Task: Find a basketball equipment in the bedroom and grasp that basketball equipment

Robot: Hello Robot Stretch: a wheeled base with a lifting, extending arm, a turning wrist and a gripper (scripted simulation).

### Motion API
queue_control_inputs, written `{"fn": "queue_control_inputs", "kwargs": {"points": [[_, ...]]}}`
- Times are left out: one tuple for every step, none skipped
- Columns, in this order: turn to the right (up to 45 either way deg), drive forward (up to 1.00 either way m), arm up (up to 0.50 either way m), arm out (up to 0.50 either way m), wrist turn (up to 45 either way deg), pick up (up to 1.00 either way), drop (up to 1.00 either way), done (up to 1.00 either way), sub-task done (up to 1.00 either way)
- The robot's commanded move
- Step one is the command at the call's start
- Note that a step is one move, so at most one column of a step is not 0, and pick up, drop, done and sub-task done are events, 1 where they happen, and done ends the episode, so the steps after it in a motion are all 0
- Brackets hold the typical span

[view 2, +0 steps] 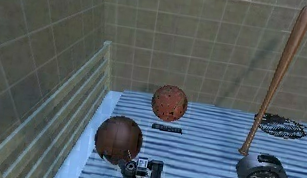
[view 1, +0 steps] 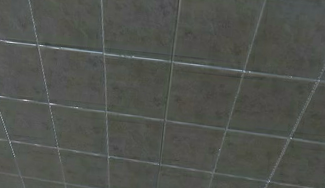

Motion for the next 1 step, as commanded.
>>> {"fn": "queue_control_inputs", "kwargs": {"points": [[0.0, 0.00, 0.00, 0.00, 0.0, 1.00, 0.00, 0.00, 0.00]]}}
